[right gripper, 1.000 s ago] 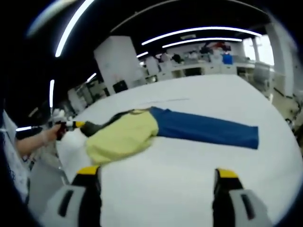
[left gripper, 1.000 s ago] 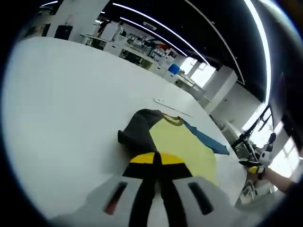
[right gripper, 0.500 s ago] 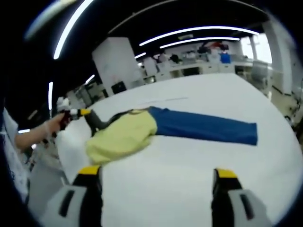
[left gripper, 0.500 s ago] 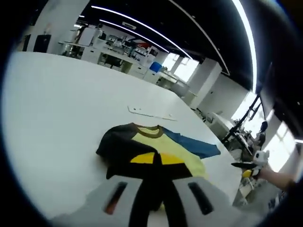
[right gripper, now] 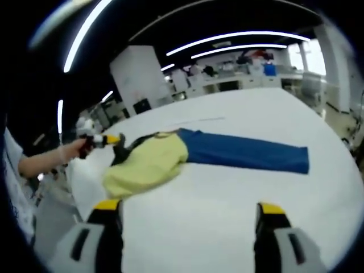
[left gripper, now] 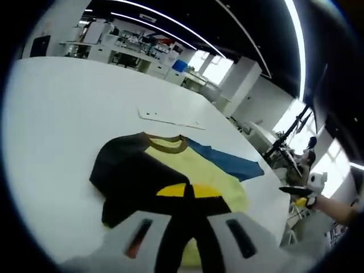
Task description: Fold the garment on the visible template until the final outline fits inside the template.
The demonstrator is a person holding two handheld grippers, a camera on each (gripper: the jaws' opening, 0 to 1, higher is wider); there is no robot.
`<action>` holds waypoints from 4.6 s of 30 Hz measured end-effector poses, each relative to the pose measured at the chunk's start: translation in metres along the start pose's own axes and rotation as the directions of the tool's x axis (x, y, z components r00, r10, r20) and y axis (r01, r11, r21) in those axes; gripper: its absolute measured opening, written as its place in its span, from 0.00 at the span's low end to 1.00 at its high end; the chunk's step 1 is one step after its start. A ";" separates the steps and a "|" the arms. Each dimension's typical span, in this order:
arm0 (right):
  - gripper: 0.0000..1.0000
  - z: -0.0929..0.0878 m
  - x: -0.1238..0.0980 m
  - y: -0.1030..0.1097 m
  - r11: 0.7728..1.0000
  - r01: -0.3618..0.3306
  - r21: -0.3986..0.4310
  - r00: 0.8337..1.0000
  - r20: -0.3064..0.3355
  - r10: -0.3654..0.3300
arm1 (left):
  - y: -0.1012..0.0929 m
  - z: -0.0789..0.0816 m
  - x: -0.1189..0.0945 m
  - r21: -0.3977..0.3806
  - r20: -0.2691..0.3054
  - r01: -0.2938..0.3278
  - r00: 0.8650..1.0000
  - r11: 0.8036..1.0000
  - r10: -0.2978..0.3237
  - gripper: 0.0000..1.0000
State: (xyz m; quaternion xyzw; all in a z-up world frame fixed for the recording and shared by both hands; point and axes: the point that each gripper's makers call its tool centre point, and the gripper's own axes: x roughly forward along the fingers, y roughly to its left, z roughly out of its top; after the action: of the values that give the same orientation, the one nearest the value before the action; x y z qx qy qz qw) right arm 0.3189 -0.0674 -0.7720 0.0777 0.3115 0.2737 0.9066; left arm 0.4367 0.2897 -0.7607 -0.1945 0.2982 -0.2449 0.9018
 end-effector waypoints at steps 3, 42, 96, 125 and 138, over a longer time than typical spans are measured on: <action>0.97 0.000 0.000 0.000 1.000 0.000 0.004 1.000 0.003 0.000 | 0.003 -0.005 0.001 0.019 -0.012 0.000 1.000 1.000 0.001 0.00; 0.97 -0.002 0.009 0.010 1.000 -0.019 0.003 1.000 -0.005 0.019 | 0.056 -0.037 -0.047 0.030 0.020 -0.089 0.996 0.996 0.089 0.68; 0.97 -0.005 0.011 0.013 1.000 -0.025 0.016 1.000 -0.002 0.025 | 0.080 -0.075 -0.074 -0.320 0.048 -0.132 0.987 0.938 0.155 0.00; 0.98 0.004 0.026 0.024 0.999 -0.052 -0.012 0.998 -0.028 0.052 | 0.194 -0.047 -0.205 -0.136 0.037 -0.457 0.885 0.879 0.465 0.00; 0.98 0.004 0.024 0.022 0.999 -0.035 -0.013 0.999 -0.033 0.034 | 0.262 -0.035 -0.230 -0.136 0.002 -0.569 0.819 0.811 0.574 0.00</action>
State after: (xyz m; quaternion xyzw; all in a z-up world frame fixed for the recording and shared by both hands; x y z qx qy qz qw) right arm 0.3271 -0.0362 -0.7748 0.0722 0.3232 0.2927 0.8970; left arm 0.3385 0.6212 -0.8149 -0.1593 0.3387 0.0613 0.9253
